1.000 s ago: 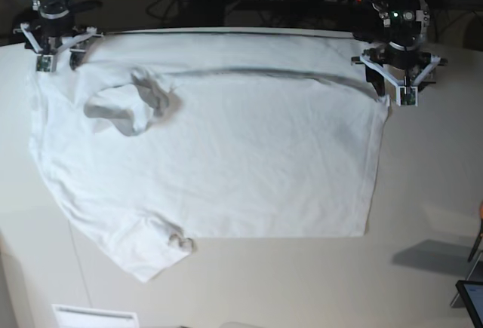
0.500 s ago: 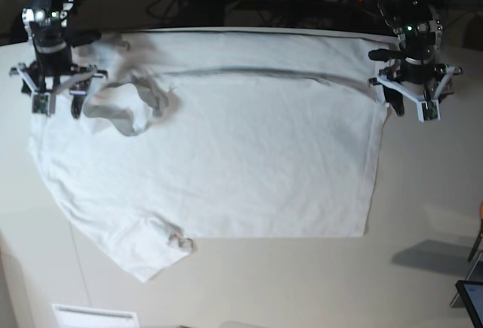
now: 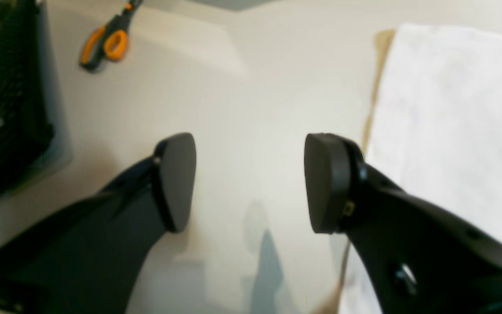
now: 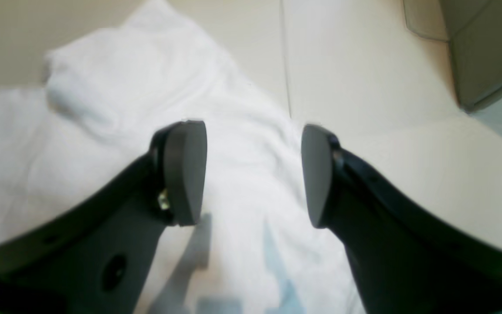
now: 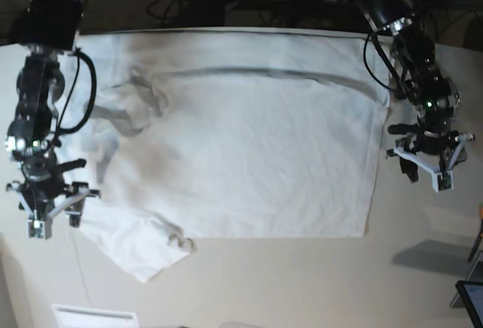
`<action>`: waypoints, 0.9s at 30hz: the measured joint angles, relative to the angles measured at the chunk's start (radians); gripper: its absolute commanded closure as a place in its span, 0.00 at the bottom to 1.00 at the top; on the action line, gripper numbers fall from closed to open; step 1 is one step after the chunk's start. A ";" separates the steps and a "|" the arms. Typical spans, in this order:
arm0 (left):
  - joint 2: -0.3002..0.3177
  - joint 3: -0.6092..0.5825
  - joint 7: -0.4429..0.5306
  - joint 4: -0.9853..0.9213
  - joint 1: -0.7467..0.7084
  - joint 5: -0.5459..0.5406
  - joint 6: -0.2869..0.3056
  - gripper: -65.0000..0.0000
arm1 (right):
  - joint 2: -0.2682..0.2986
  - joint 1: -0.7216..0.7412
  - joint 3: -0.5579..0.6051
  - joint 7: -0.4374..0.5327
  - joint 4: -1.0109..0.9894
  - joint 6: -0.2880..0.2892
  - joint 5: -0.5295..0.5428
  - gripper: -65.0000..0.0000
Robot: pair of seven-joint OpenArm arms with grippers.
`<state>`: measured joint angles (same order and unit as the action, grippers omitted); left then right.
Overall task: Fold the T-shirt properly
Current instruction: 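Release and move both grippers along the shirt sides toward the hem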
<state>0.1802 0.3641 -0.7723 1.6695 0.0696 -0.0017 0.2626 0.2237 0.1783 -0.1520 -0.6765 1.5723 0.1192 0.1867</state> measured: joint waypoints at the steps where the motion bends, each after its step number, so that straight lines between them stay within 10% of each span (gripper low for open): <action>1: 0.031 -0.042 0.003 -0.059 0.032 -0.002 0.000 0.40 | 0.002 0.050 -0.003 0.002 -0.073 0.006 0.006 0.49; 16: 0.094 -0.268 0.012 -0.432 0.322 -0.011 0.008 0.40 | 0.160 0.529 -0.066 0.209 -1.103 0.075 -0.003 0.48; 27: 0.107 -0.285 0.009 -0.455 0.320 -0.018 0.008 0.40 | 0.159 0.545 -0.005 0.278 -1.199 0.232 0.007 0.30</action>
<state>0.2871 0.0788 -0.7631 1.2140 0.3901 -0.0196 0.2707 0.3832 0.7235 -0.1566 -0.3985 0.3737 0.3511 0.1940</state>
